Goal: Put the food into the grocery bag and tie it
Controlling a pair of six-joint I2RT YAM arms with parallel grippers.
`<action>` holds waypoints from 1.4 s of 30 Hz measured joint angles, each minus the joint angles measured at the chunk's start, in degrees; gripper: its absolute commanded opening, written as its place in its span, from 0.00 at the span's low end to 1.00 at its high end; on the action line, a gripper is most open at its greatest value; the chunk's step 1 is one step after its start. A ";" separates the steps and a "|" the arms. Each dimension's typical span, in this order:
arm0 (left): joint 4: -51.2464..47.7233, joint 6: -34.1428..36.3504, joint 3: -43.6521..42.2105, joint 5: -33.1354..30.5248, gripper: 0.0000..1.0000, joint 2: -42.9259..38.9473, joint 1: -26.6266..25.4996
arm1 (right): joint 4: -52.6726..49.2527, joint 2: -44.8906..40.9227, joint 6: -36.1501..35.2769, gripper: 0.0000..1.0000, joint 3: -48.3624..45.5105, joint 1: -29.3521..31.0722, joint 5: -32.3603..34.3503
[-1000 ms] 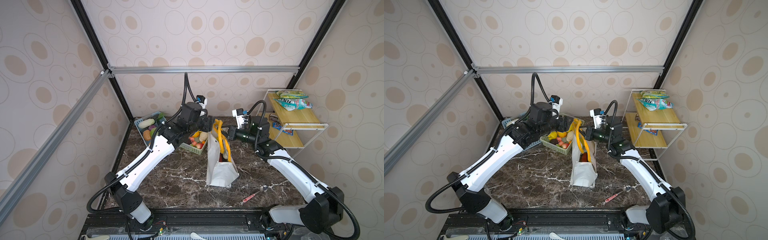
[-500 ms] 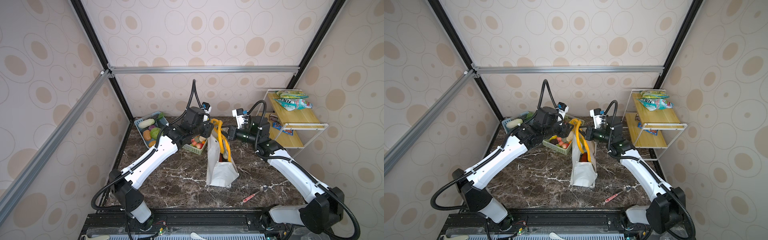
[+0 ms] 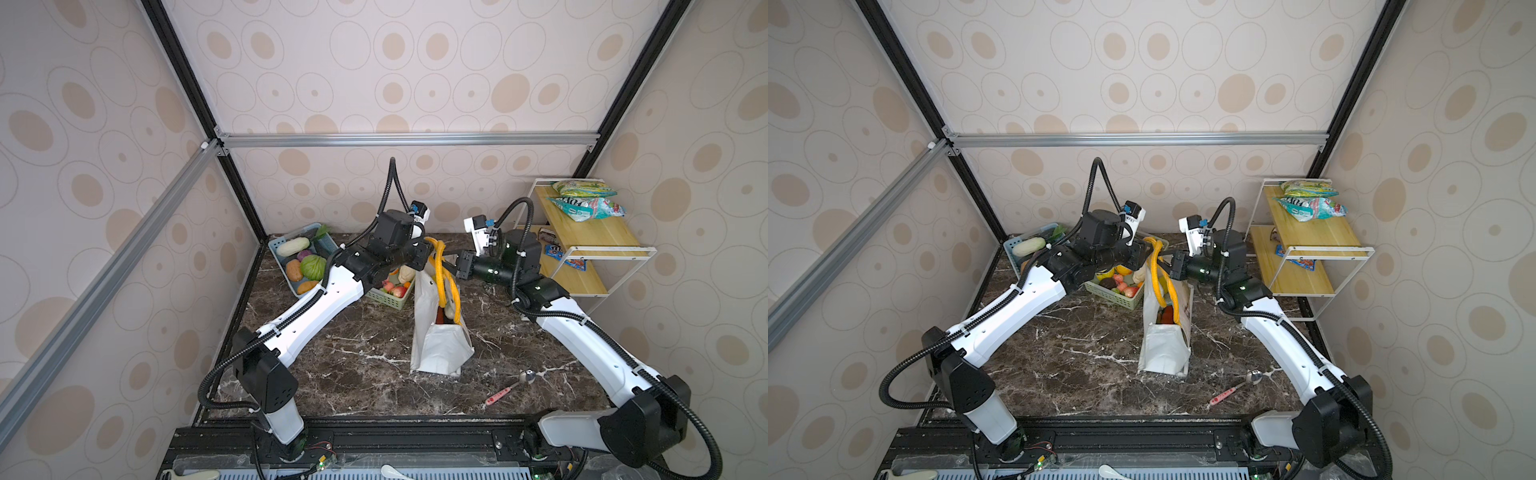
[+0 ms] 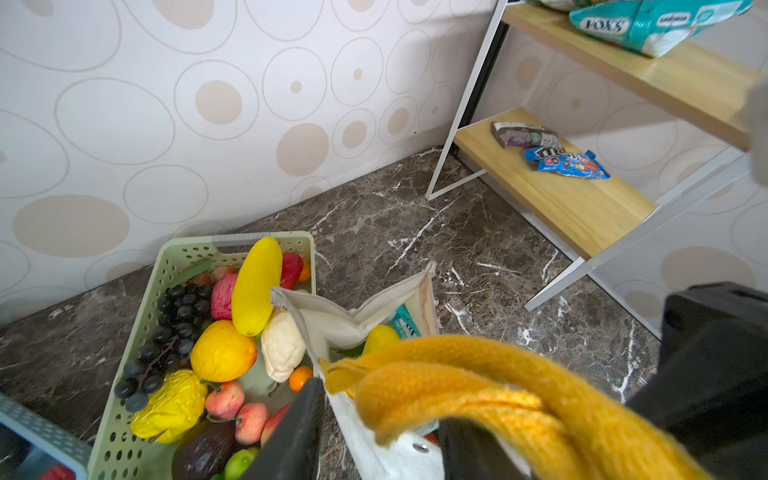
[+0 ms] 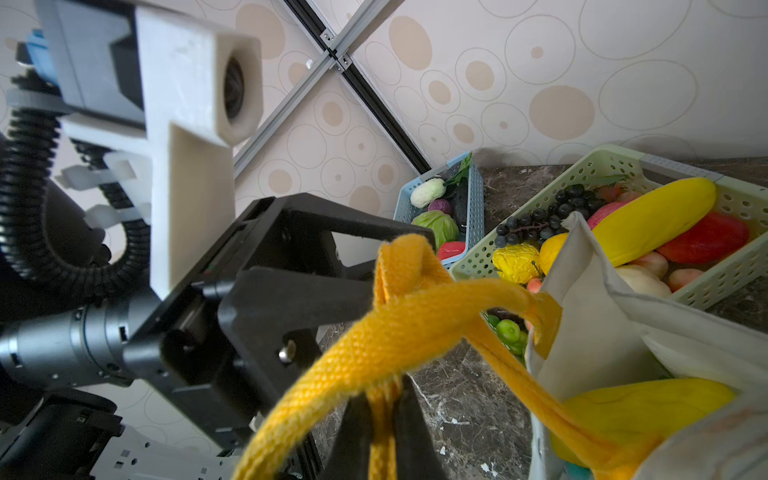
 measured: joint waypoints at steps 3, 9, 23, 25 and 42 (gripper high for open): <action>0.85 -0.04 0.00 1.42 0.27 0.00 0.61 | -0.63 0.02 0.00 0.01 0.52 0.00 0.04; 1.81 0.70 -0.20 2.89 0.21 0.00 0.76 | -0.90 0.02 0.13 0.01 0.70 0.00 -0.02; 5.86 3.98 -2.56 3.89 0.34 -0.11 0.98 | -2.23 -0.15 1.09 0.02 1.97 0.00 -1.14; 6.40 4.59 -2.97 3.96 0.29 -0.11 1.01 | -2.23 -0.15 1.31 0.02 1.97 0.00 -1.36; 14.10 6.27 -8.63 5.70 0.00 -1.81 1.73 | -10.97 -1.55 -3.58 0.38 4.70 -0.61 -1.33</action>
